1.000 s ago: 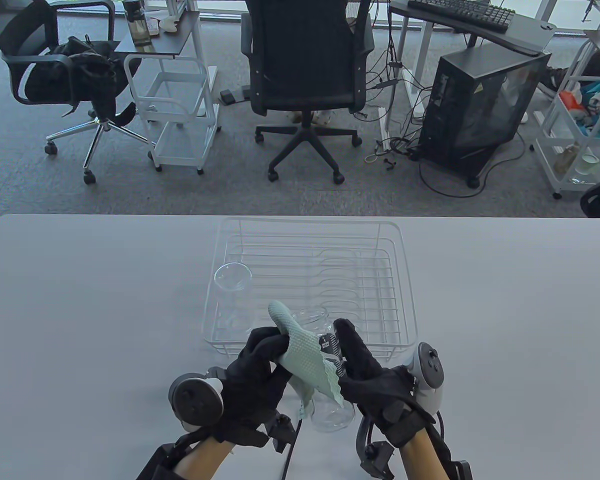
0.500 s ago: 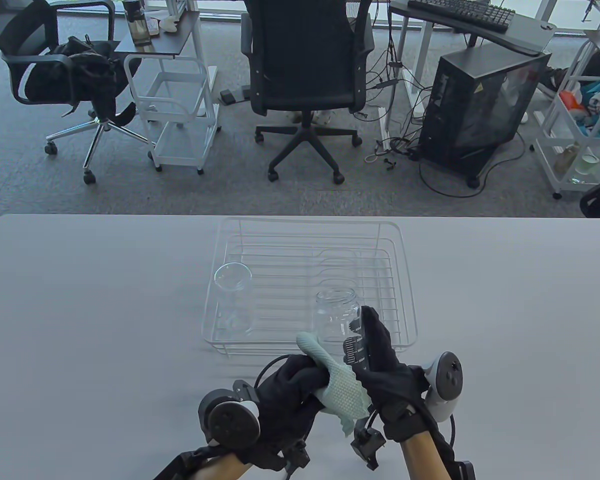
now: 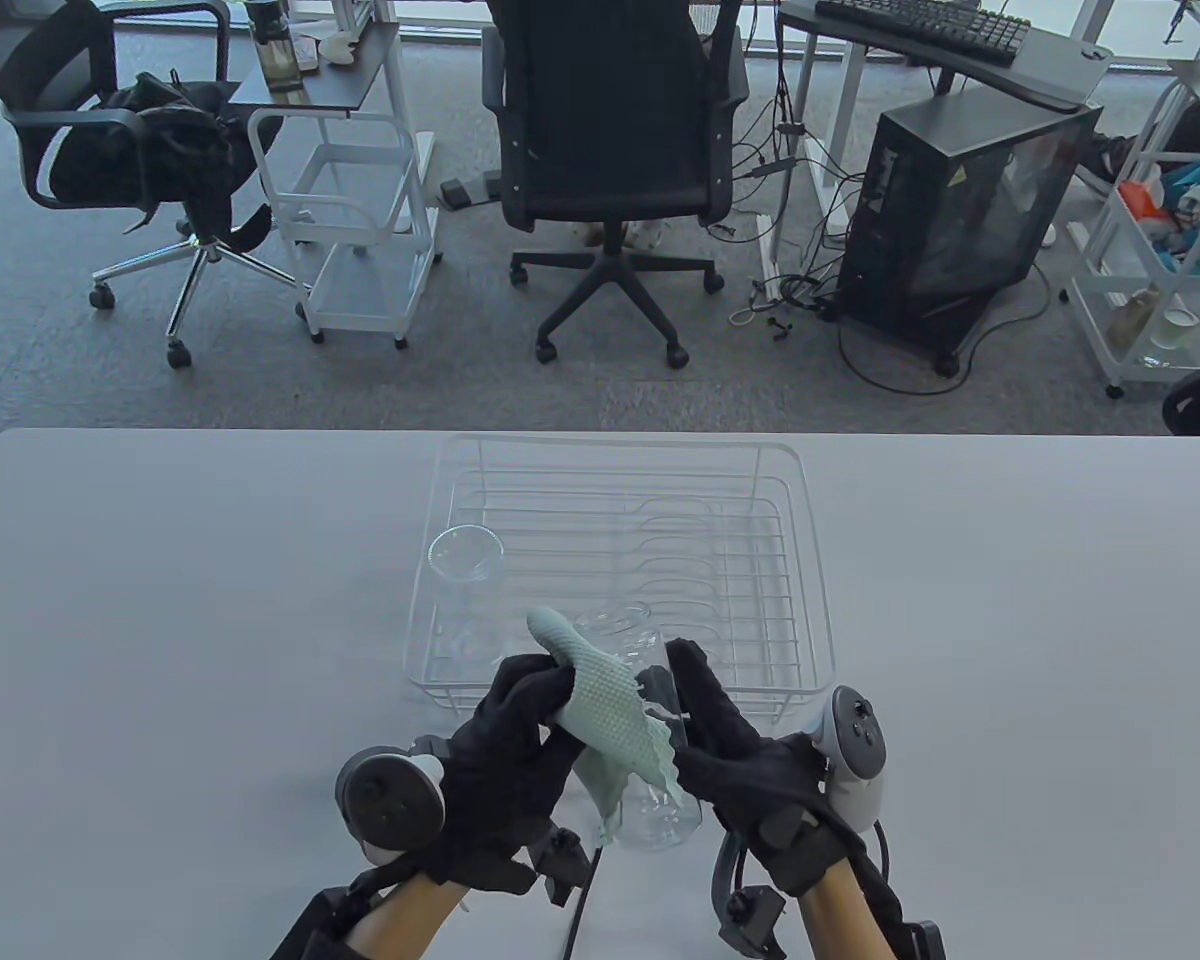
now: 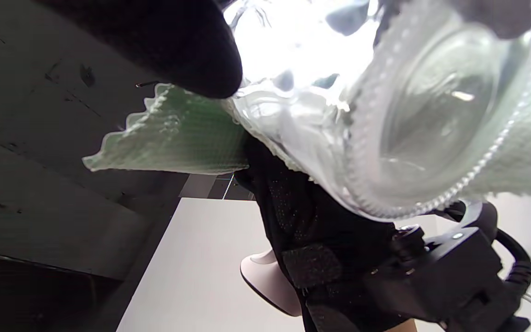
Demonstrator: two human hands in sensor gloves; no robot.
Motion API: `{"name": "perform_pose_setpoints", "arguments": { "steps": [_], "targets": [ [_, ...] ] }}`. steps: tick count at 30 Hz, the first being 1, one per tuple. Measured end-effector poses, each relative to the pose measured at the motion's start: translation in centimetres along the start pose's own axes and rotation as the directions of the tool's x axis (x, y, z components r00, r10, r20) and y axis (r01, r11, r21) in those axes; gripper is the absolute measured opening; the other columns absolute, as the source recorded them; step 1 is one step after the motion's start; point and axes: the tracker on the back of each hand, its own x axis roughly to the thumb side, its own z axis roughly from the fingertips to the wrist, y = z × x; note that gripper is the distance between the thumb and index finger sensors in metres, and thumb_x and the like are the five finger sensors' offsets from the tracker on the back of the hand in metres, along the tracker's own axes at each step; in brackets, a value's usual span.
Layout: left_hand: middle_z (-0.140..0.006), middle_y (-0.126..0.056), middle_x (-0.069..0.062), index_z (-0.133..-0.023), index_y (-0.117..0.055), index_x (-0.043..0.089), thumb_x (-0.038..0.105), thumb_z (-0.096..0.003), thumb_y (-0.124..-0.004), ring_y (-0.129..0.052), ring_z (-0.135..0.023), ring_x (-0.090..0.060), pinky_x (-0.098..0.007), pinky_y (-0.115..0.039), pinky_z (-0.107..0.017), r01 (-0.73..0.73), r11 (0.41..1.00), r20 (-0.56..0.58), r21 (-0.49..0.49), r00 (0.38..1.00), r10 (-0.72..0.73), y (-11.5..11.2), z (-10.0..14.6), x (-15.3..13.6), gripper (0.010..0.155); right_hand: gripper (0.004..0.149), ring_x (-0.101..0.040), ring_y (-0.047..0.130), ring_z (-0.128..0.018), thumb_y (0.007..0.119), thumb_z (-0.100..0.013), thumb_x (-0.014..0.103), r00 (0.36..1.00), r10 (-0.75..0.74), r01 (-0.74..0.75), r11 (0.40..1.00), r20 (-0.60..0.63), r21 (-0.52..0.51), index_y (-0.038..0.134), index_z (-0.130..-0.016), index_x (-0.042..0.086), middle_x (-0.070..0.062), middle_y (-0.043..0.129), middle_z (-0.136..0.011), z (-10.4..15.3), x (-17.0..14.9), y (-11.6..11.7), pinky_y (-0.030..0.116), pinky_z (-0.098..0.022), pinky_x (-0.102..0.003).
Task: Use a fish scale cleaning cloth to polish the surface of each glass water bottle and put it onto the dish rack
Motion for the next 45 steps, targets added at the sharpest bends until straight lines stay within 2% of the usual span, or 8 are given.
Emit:
{"name": "perform_pose_setpoints", "arguments": {
  "steps": [9,16,20,23,25,34,40,45],
  "targets": [
    [-0.095,-0.072,-0.011,-0.096,-0.066,0.032,0.035,-0.0573,-0.077,-0.091,-0.069,-0.030,-0.050,-0.079,-0.054,0.043,0.997,0.058,-0.069,0.998,-0.039,-1.5,0.5,0.9,0.041,0.090,-0.057,0.056,-0.086,0.087,-0.051,0.038,0.989,0.077,-0.055,0.984,0.126,-0.170,0.024,-0.114,0.022,-0.016,0.030,-0.114,0.3,0.6,-0.6,0.059,-0.056,-0.071],
    [-0.093,-0.070,-0.014,-0.096,-0.065,0.029,0.035,-0.0573,-0.077,-0.091,-0.068,-0.030,-0.049,-0.080,-0.053,0.029,0.992,0.097,-0.119,0.995,-0.017,-3.3,1.4,2.1,0.041,0.102,-0.046,0.053,-0.077,0.091,-0.046,0.051,0.971,0.163,-0.122,0.967,0.176,-0.225,0.029,-0.111,0.003,-0.023,0.030,-0.106,0.5,2.2,-1.1,0.059,-0.057,-0.057],
    [-0.092,-0.071,-0.014,-0.096,-0.066,0.029,0.035,-0.0571,-0.078,-0.092,-0.068,-0.029,-0.049,-0.080,-0.053,0.024,0.993,0.093,-0.118,0.996,-0.013,-3.2,1.3,2.3,0.041,0.095,-0.053,0.045,-0.089,0.078,-0.054,0.055,0.982,0.128,-0.108,0.984,0.139,-0.143,0.020,-0.114,0.009,-0.027,0.024,-0.110,0.4,1.9,-0.6,0.055,-0.060,-0.063],
    [-0.091,-0.071,-0.013,-0.095,-0.067,0.030,0.035,-0.0568,-0.078,-0.092,-0.068,-0.029,-0.049,-0.080,-0.053,0.017,0.993,0.089,-0.115,0.996,-0.007,-2.9,1.2,2.3,0.041,0.089,-0.064,0.052,-0.093,0.070,-0.058,0.058,0.996,-0.051,0.055,0.997,0.076,-0.054,0.011,-0.115,0.021,-0.026,0.030,-0.115,0.3,0.9,-0.5,0.055,-0.058,-0.074],
    [-0.092,-0.071,-0.013,-0.096,-0.067,0.030,0.036,-0.0568,-0.078,-0.091,-0.068,-0.029,-0.049,-0.080,-0.053,0.008,0.994,0.089,-0.106,0.996,0.001,-2.6,0.9,2.1,0.041,0.087,-0.064,0.056,-0.092,0.071,-0.059,0.054,0.990,-0.130,0.132,0.991,0.048,-0.026,0.009,-0.113,0.025,-0.026,0.031,-0.116,0.3,0.6,-0.3,0.057,-0.057,-0.075],
    [-0.093,-0.071,-0.012,-0.096,-0.066,0.031,0.036,-0.0572,-0.078,-0.091,-0.069,-0.030,-0.050,-0.079,-0.054,0.002,1.000,0.056,0.009,0.998,-0.003,-0.2,-0.2,1.4,0.041,0.097,-0.060,0.060,-0.090,0.081,-0.057,0.048,0.999,-0.013,0.018,0.995,-0.047,0.093,0.003,-0.111,0.028,-0.025,0.027,-0.115,0.0,0.5,0.3,0.062,-0.056,-0.071],
    [-0.095,-0.071,-0.013,-0.097,-0.065,0.030,0.034,-0.0579,-0.077,-0.091,-0.069,-0.031,-0.050,-0.079,-0.054,-0.023,1.000,0.016,0.013,1.000,0.023,-0.2,-0.1,1.1,0.041,0.098,-0.056,0.063,-0.085,0.086,-0.053,0.049,0.987,0.157,-0.156,0.987,0.022,-0.035,0.010,-0.111,0.030,-0.022,0.031,-0.113,-0.1,0.9,0.6,0.064,-0.055,-0.067],
    [-0.094,-0.069,-0.016,-0.096,-0.066,0.029,0.033,-0.0576,-0.078,-0.091,-0.068,-0.031,-0.050,-0.079,-0.053,0.108,0.989,0.088,-0.105,0.991,-0.099,-2.7,1.2,1.4,0.041,0.097,-0.052,0.063,-0.083,0.086,-0.051,0.053,0.927,0.373,-0.346,0.896,0.049,-0.278,0.012,-0.111,0.031,-0.021,0.032,-0.111,0.3,1.5,0.6,0.062,-0.055,-0.064]
  ]
}}
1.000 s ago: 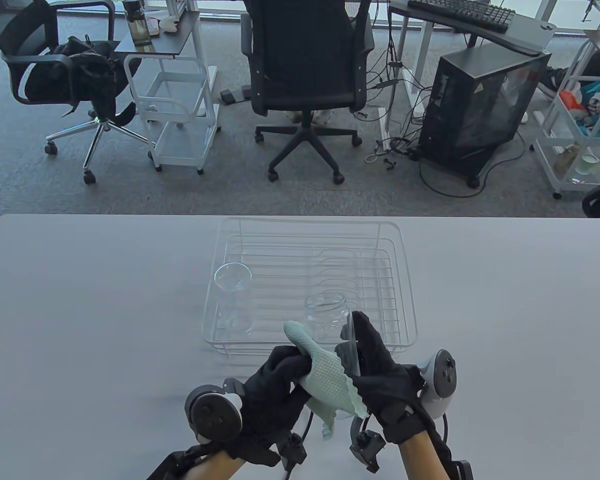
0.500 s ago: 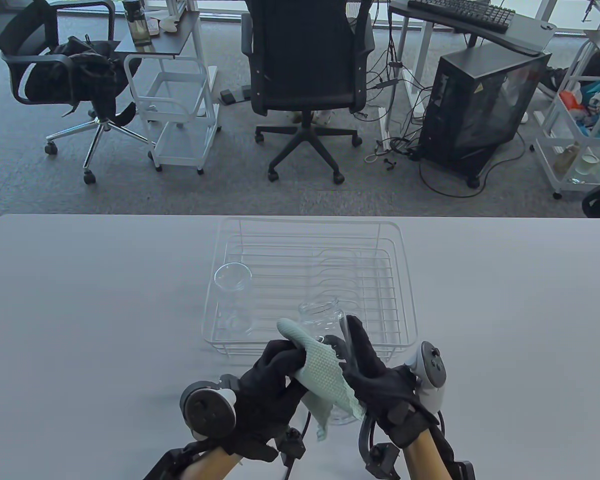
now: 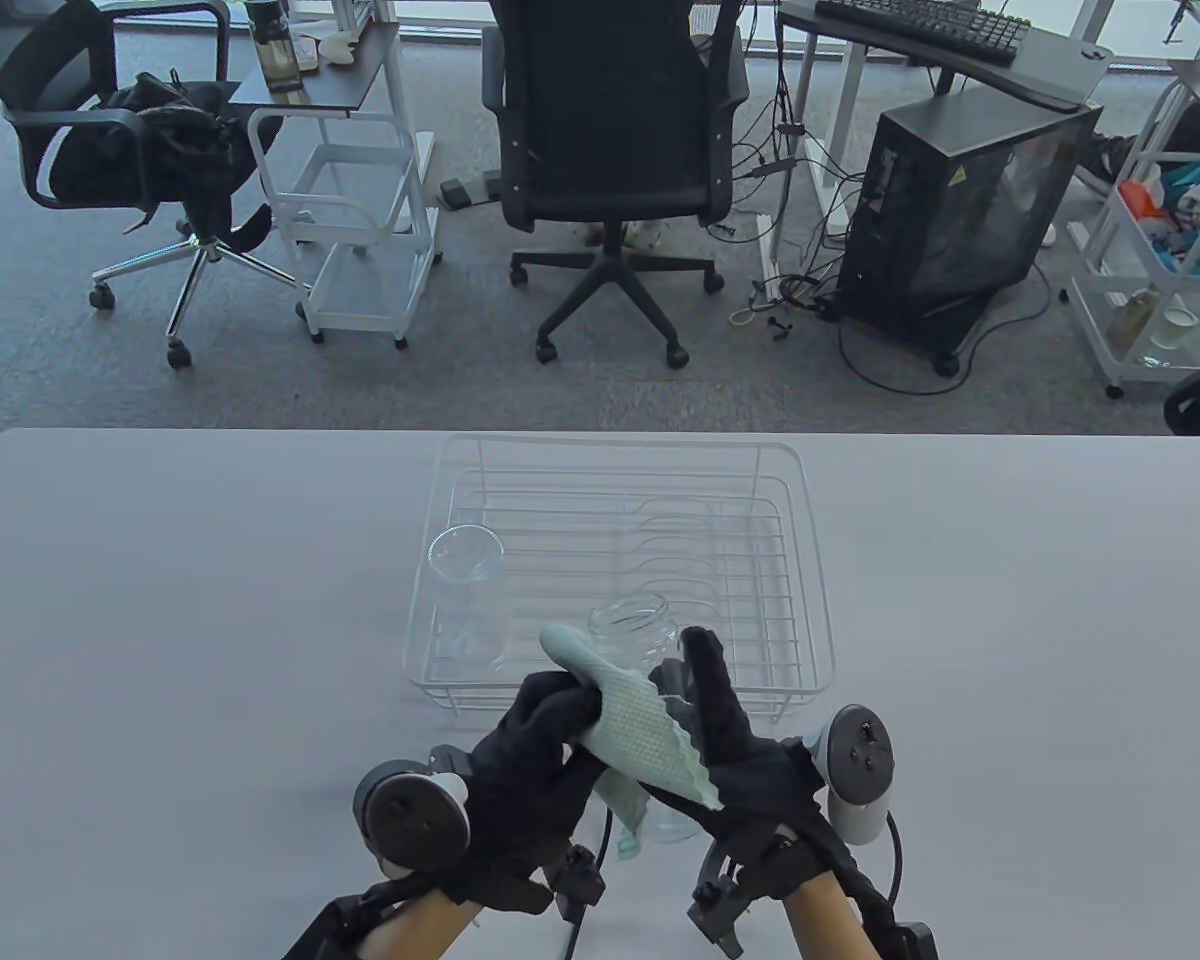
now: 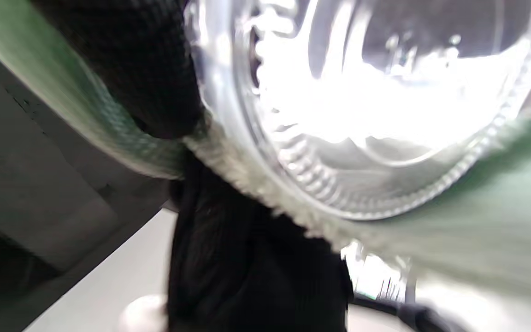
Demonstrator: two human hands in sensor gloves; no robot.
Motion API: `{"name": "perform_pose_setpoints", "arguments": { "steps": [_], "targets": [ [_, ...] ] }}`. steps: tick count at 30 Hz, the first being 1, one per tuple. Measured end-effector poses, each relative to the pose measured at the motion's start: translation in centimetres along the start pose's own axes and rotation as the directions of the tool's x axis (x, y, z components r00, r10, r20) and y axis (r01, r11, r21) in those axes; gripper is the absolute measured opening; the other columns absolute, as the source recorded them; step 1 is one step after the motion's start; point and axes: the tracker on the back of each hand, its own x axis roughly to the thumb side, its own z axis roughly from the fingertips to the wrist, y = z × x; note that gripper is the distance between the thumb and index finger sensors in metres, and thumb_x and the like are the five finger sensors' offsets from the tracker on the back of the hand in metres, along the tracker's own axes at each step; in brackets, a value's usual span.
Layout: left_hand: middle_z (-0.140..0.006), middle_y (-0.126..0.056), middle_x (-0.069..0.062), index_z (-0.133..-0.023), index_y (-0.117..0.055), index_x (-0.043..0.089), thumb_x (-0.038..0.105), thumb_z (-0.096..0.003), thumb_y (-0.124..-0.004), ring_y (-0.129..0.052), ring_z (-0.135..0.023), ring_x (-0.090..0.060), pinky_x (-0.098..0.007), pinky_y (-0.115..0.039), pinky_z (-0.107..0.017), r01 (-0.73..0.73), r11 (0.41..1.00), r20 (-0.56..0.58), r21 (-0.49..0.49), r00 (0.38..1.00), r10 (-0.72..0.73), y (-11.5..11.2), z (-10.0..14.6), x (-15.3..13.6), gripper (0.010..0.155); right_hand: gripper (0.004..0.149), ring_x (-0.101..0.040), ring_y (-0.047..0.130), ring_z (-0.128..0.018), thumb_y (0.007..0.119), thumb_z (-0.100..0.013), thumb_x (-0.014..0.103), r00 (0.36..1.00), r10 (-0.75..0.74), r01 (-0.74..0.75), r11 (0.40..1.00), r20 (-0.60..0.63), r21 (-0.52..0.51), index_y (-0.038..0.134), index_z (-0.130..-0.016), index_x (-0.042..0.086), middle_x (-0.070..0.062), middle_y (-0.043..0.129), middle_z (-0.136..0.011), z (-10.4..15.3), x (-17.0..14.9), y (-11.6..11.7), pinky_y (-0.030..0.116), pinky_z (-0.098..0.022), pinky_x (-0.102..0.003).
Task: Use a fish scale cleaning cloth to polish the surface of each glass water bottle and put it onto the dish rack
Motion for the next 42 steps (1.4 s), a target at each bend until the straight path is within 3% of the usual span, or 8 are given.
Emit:
{"name": "perform_pose_setpoints", "arguments": {
  "steps": [3,8,15,20,24,30,34,42],
  "targets": [
    [-0.092,-0.069,-0.016,-0.096,-0.066,0.027,0.033,-0.0576,-0.078,-0.091,-0.068,-0.032,-0.050,-0.079,-0.053,0.006,0.999,0.000,-0.032,1.000,-0.006,-1.1,0.4,0.2,0.041,0.085,-0.053,0.060,-0.087,0.074,-0.055,0.056,1.000,0.021,-0.021,1.000,-0.012,-0.003,0.014,-0.112,0.033,-0.019,0.031,-0.112,0.3,-0.1,-0.8,0.061,-0.057,-0.065],
    [-0.093,-0.070,-0.013,-0.095,-0.066,0.029,0.035,-0.0570,-0.078,-0.091,-0.068,-0.030,-0.050,-0.079,-0.053,-0.046,0.999,-0.007,-0.002,0.999,0.046,-0.2,0.0,0.0,0.040,0.059,-0.063,0.055,-0.092,0.059,-0.063,0.047,0.944,-0.329,0.329,0.944,-0.036,0.011,0.030,-0.114,0.038,-0.015,0.028,-0.115,0.1,-0.7,-0.9,0.058,-0.055,-0.075],
    [-0.093,-0.071,-0.012,-0.096,-0.066,0.031,0.036,-0.0572,-0.077,-0.091,-0.068,-0.029,-0.049,-0.079,-0.054,-0.067,0.998,0.028,0.011,0.997,0.067,0.0,-0.2,0.4,0.041,0.089,-0.057,0.057,-0.090,0.075,-0.059,0.048,0.907,-0.411,0.420,0.897,-0.089,0.139,0.015,-0.113,0.011,-0.015,0.019,-0.113,-0.2,-0.9,-1.1,0.063,-0.055,-0.071],
    [-0.094,-0.070,-0.012,-0.096,-0.065,0.032,0.036,-0.0572,-0.078,-0.091,-0.069,-0.029,-0.049,-0.079,-0.055,-0.095,0.993,0.020,0.073,0.995,0.094,1.3,-0.9,0.3,0.041,0.094,-0.055,0.055,-0.088,0.084,-0.055,0.048,0.913,-0.391,0.409,0.885,-0.120,0.225,0.019,-0.115,0.016,-0.016,0.019,-0.111,-0.2,-1.0,-0.8,0.062,-0.056,-0.069],
    [-0.095,-0.071,-0.012,-0.096,-0.066,0.032,0.036,-0.0575,-0.077,-0.090,-0.069,-0.030,-0.050,-0.078,-0.055,-0.123,0.983,0.000,0.136,0.992,0.124,2.8,-1.6,0.0,0.041,0.106,-0.049,0.047,-0.087,0.084,-0.054,0.054,0.939,-0.307,0.344,0.871,-0.159,0.351,-0.002,-0.109,0.026,-0.023,0.014,-0.111,-0.1,-1.2,0.5,0.057,-0.058,-0.063],
    [-0.096,-0.071,-0.011,-0.097,-0.065,0.031,0.036,-0.0579,-0.077,-0.091,-0.069,-0.030,-0.049,-0.079,-0.055,-0.124,0.983,-0.038,0.135,0.991,0.130,3.0,-1.2,-0.7,0.041,0.099,-0.050,0.056,-0.082,0.084,-0.053,0.056,0.946,-0.309,0.324,0.921,-0.102,0.218,0.009,-0.111,0.026,-0.026,0.043,-0.108,-0.2,-1.5,1.0,0.060,-0.055,-0.059],
    [-0.095,-0.073,-0.011,-0.097,-0.065,0.031,0.036,-0.0577,-0.076,-0.092,-0.068,-0.029,-0.048,-0.080,-0.054,-0.108,0.993,-0.013,0.054,0.994,0.109,1.0,-0.7,-0.2,0.041,0.096,-0.059,0.063,-0.088,0.085,-0.052,0.055,0.944,-0.326,0.329,0.940,-0.050,0.086,0.013,-0.111,0.033,-0.021,0.039,-0.108,0.1,-1.4,0.3,0.067,-0.052,-0.072],
    [-0.095,-0.072,-0.011,-0.097,-0.066,0.031,0.035,-0.0573,-0.077,-0.092,-0.068,-0.030,-0.049,-0.080,-0.054,-0.025,0.997,0.040,-0.070,0.999,0.028,-1.9,0.2,0.7,0.041,0.085,-0.049,0.069,-0.087,0.073,-0.055,0.059,0.970,-0.244,0.243,0.965,0.009,-0.097,0.015,-0.112,0.032,-0.022,0.036,-0.107,0.6,-0.6,-1.7,0.070,-0.055,-0.063]
  ]
}}
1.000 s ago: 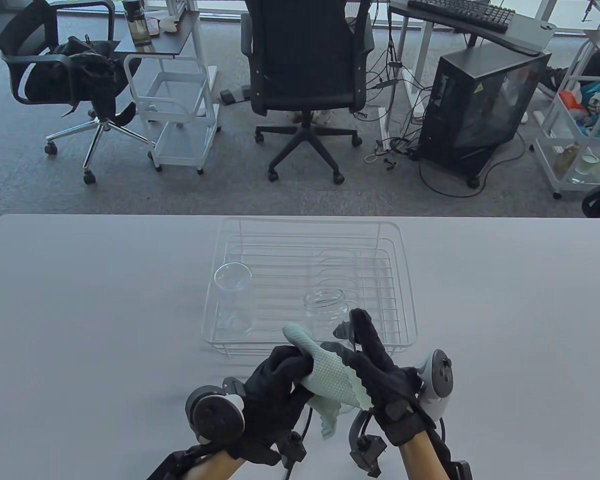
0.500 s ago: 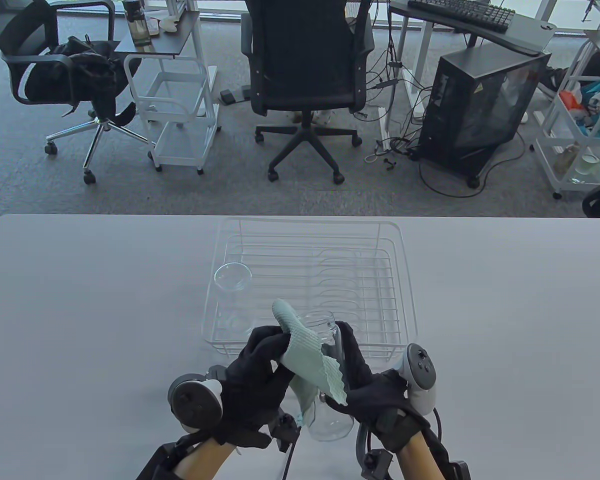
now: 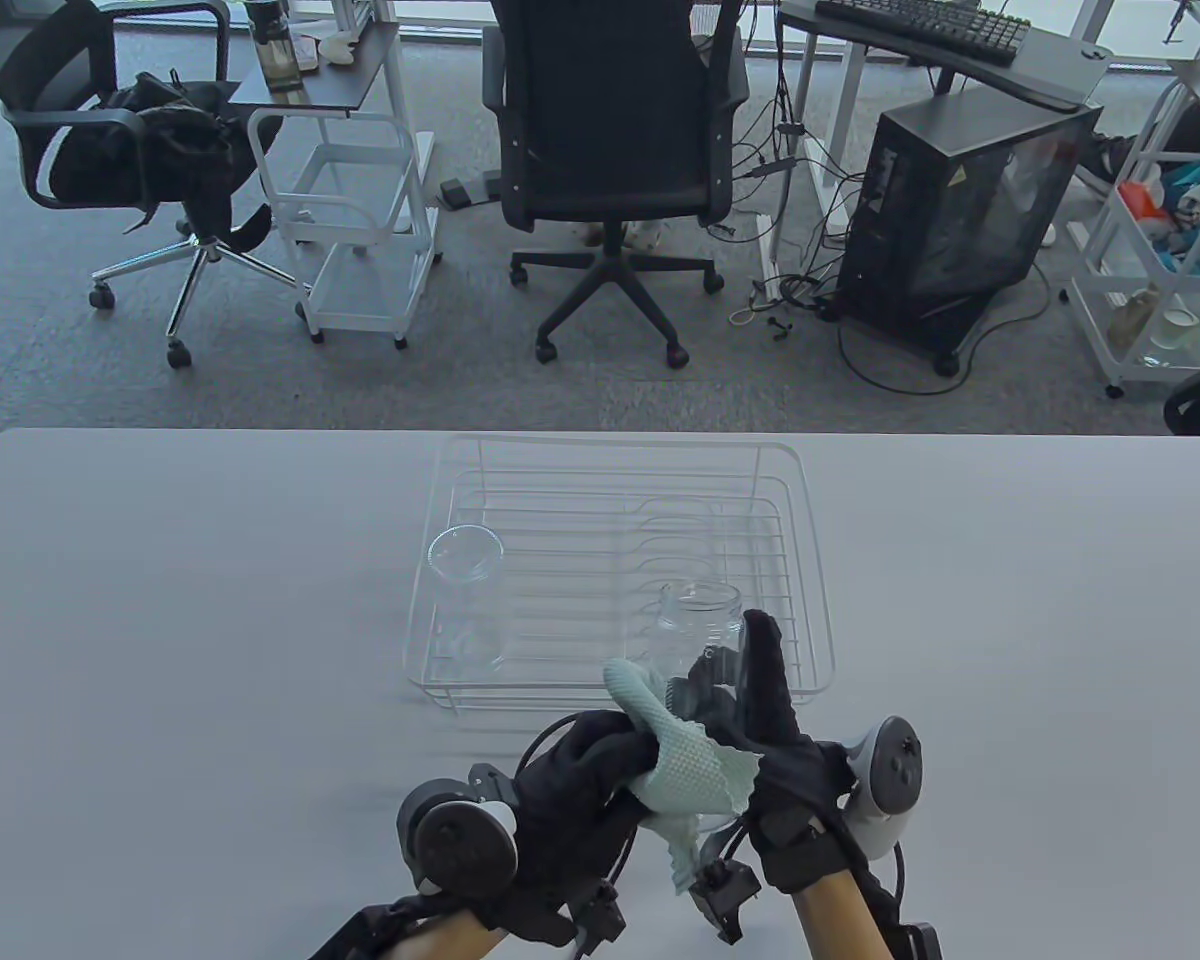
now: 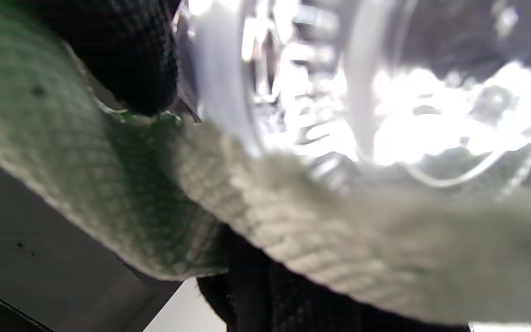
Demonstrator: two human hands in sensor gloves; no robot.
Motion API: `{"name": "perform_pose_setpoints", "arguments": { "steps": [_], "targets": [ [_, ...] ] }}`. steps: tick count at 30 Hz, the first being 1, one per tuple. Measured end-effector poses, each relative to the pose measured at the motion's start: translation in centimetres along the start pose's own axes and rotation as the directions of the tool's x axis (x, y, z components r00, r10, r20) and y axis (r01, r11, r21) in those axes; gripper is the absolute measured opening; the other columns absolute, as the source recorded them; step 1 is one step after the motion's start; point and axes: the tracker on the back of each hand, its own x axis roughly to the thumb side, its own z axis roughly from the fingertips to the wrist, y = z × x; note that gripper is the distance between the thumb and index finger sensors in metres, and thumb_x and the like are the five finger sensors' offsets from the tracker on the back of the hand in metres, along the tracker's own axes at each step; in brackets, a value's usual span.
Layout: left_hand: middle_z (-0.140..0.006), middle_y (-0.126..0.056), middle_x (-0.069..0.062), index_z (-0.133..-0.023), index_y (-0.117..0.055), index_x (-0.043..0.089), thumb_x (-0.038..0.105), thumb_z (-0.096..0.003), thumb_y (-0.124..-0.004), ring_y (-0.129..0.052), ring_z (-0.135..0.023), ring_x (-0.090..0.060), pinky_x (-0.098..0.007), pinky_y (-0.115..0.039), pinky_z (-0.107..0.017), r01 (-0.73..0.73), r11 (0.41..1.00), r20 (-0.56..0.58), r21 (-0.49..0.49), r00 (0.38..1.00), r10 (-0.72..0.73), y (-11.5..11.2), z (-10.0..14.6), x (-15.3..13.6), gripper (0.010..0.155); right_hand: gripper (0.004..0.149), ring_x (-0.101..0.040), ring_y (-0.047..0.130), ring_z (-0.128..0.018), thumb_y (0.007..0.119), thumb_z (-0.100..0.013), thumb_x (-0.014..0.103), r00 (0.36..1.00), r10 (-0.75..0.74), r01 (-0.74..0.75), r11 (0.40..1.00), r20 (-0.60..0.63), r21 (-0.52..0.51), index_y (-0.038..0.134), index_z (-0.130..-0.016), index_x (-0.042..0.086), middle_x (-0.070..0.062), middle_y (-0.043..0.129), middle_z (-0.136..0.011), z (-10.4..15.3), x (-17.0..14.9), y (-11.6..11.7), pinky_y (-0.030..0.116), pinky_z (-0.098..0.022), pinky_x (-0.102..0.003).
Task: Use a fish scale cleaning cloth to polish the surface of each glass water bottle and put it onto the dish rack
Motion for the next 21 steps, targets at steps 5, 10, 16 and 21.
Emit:
{"name": "perform_pose_setpoints", "arguments": {
  "steps": [5,10,16,21],
  "targets": [
    [-0.094,-0.071,-0.012,-0.096,-0.065,0.033,0.036,-0.0569,-0.077,-0.091,-0.070,-0.029,-0.049,-0.080,-0.055,-0.060,0.997,-0.005,0.045,0.998,0.060,1.1,-0.2,-0.3,0.041,0.059,-0.057,0.058,-0.090,0.063,-0.063,0.045,0.959,-0.268,0.277,0.954,-0.095,0.113,0.035,-0.114,0.035,-0.029,0.039,-0.113,-0.4,-0.1,0.1,0.058,-0.058,-0.069],
    [-0.094,-0.071,-0.011,-0.096,-0.065,0.033,0.036,-0.0569,-0.077,-0.091,-0.070,-0.029,-0.049,-0.079,-0.055,-0.107,0.984,-0.039,0.141,0.993,0.113,2.9,-0.7,-0.6,0.041,0.067,-0.054,0.054,-0.090,0.069,-0.062,0.049,0.971,-0.194,0.228,0.929,-0.143,0.292,0.029,-0.114,0.039,-0.027,0.038,-0.115,-0.3,-0.3,0.5,0.057,-0.057,-0.064],
    [-0.096,-0.071,-0.012,-0.096,-0.065,0.031,0.035,-0.0576,-0.076,-0.090,-0.071,-0.031,-0.050,-0.078,-0.055,-0.117,0.969,-0.092,0.216,0.986,0.140,4.7,-1.0,-1.5,0.040,0.073,-0.070,0.047,-0.091,0.075,-0.060,0.036,0.956,-0.200,0.271,0.883,-0.214,0.383,0.024,-0.112,0.044,-0.023,0.012,-0.114,-0.2,-0.8,1.7,0.060,-0.051,-0.077],
    [-0.095,-0.071,-0.011,-0.097,-0.065,0.031,0.035,-0.0578,-0.076,-0.091,-0.070,-0.030,-0.049,-0.079,-0.055,-0.118,0.974,-0.101,0.194,0.985,0.139,4.2,-0.7,-1.6,0.041,0.081,-0.063,0.057,-0.089,0.083,-0.055,0.035,0.984,-0.123,0.159,0.927,-0.126,0.339,0.025,-0.112,0.040,-0.021,0.017,-0.114,-0.3,-0.7,1.4,0.063,-0.053,-0.074]
  ]
}}
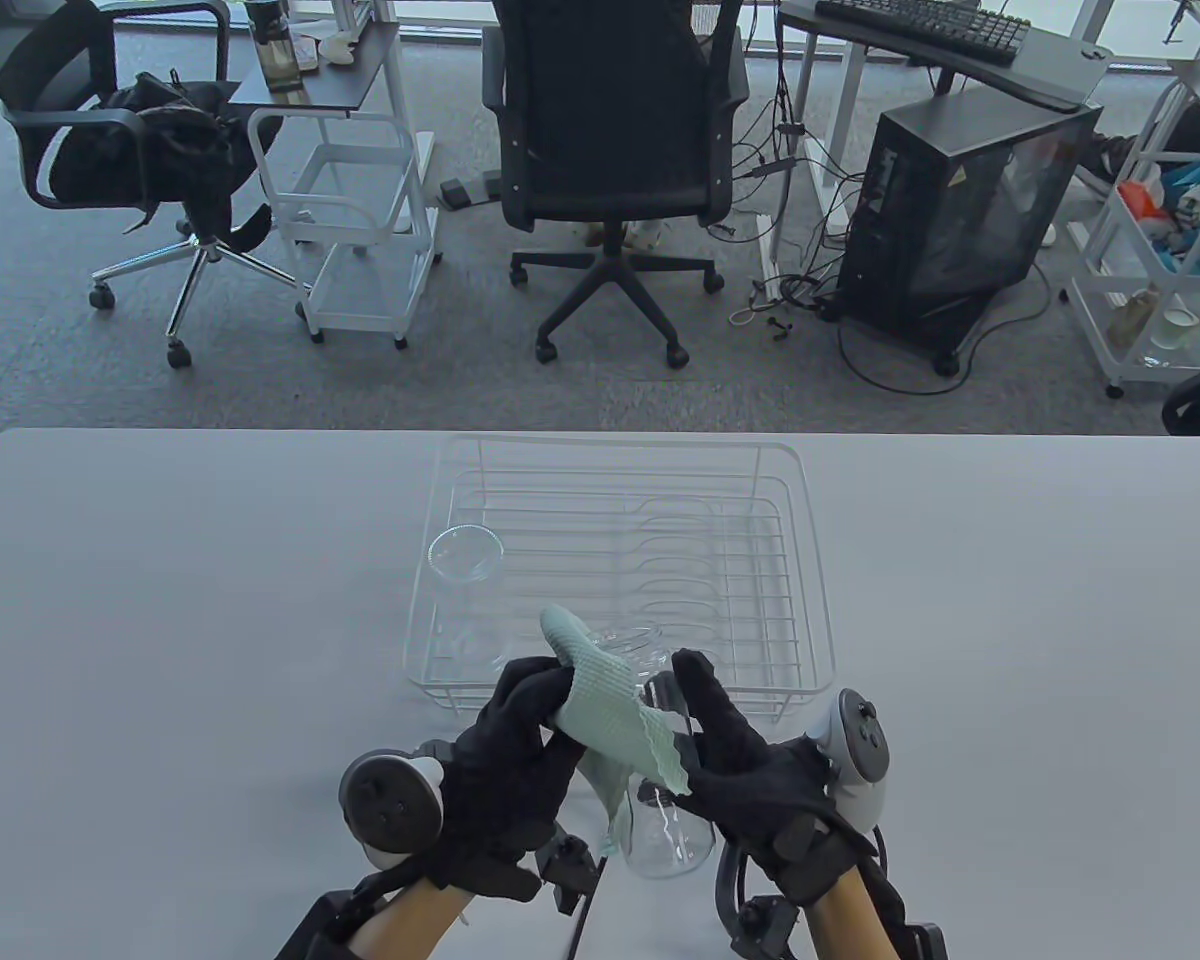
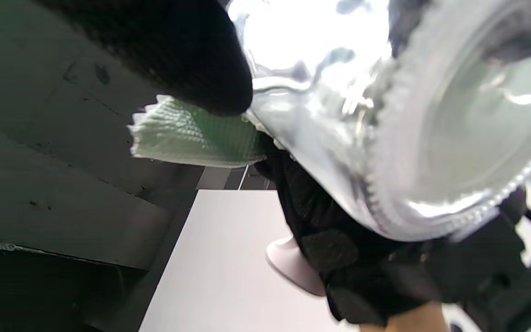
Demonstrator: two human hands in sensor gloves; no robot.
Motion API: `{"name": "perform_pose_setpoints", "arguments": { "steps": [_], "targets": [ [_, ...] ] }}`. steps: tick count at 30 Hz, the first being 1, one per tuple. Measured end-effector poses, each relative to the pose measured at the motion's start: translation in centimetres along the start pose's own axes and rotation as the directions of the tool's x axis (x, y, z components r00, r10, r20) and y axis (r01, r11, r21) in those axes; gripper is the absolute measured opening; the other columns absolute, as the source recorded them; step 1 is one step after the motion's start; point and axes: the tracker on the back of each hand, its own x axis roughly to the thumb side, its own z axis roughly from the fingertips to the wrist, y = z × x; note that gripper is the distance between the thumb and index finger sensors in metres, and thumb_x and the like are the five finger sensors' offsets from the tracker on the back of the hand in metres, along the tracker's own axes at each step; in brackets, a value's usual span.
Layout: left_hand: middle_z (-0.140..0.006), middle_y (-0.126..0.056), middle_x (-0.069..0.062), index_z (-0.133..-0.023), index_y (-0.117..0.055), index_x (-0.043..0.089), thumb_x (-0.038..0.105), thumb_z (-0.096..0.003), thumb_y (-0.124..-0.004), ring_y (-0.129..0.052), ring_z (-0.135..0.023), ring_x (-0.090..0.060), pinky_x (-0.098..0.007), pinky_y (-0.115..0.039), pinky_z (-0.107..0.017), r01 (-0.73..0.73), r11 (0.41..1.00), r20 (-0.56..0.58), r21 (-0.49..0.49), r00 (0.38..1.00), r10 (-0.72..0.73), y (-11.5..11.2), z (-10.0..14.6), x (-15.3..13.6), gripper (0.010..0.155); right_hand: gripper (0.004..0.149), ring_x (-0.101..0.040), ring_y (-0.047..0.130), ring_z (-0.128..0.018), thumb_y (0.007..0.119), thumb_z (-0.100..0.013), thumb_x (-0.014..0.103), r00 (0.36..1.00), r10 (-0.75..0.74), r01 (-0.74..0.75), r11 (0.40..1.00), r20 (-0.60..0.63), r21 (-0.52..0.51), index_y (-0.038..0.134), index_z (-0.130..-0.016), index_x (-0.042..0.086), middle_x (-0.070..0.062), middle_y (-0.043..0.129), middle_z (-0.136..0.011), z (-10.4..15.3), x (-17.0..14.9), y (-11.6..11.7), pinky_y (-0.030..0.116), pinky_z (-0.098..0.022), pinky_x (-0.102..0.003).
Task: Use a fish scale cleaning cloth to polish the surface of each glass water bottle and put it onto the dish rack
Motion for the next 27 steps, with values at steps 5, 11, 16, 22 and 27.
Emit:
{"name": "perform_pose_setpoints", "arguments": {
  "steps": [5,11,16,22,27],
  "targets": [
    [-0.095,-0.071,-0.011,-0.097,-0.065,0.032,0.035,-0.0575,-0.076,-0.091,-0.070,-0.030,-0.049,-0.080,-0.055,0.061,0.995,0.057,-0.085,0.997,-0.056,-1.8,0.8,0.6,0.041,0.100,-0.055,0.067,-0.085,0.091,-0.049,0.043,0.989,0.085,-0.053,0.969,0.124,-0.241,0.021,-0.112,0.009,-0.017,0.031,-0.113,0.3,0.3,-0.8,0.069,-0.056,-0.064],
    [-0.095,-0.069,-0.013,-0.096,-0.064,0.031,0.034,-0.0575,-0.076,-0.091,-0.070,-0.030,-0.049,-0.079,-0.054,0.064,0.992,0.065,-0.110,0.996,-0.057,-3.1,1.4,0.8,0.041,0.096,-0.048,0.066,-0.089,0.089,-0.047,0.050,0.977,0.168,-0.122,0.944,0.129,-0.306,0.032,-0.109,0.002,-0.026,0.036,-0.108,0.5,1.1,-1.2,0.067,-0.061,-0.056],
    [-0.093,-0.068,-0.014,-0.095,-0.064,0.031,0.034,-0.0574,-0.077,-0.090,-0.070,-0.030,-0.050,-0.079,-0.055,0.044,0.997,0.068,-0.066,0.997,-0.040,-2.4,1.1,1.1,0.040,0.086,-0.058,0.056,-0.091,0.082,-0.053,0.051,0.993,0.096,-0.081,0.976,0.065,-0.202,0.032,-0.114,0.017,-0.022,0.041,-0.113,0.4,1.0,-0.8,0.060,-0.061,-0.065],
    [-0.096,-0.069,-0.012,-0.095,-0.064,0.033,0.034,-0.0573,-0.077,-0.089,-0.071,-0.031,-0.051,-0.077,-0.056,0.038,0.999,0.071,-0.017,0.997,-0.036,-1.0,0.5,1.0,0.040,0.093,-0.068,0.052,-0.093,0.083,-0.055,0.048,0.997,0.047,-0.048,0.999,-0.053,-0.019,0.011,-0.112,0.036,-0.005,0.018,-0.121,0.0,0.2,0.2,0.062,-0.051,-0.077],
    [-0.096,-0.071,-0.011,-0.095,-0.066,0.032,0.034,-0.0569,-0.078,-0.090,-0.071,-0.032,-0.051,-0.078,-0.056,0.012,1.000,0.034,-0.016,0.999,-0.012,-0.2,-0.1,0.8,0.040,0.098,-0.063,0.056,-0.089,0.088,-0.054,0.039,0.999,0.029,-0.030,0.999,-0.044,-0.016,0.006,-0.109,0.036,-0.017,0.012,-0.114,-0.3,0.1,0.6,0.070,-0.054,-0.068]
  ]
}}
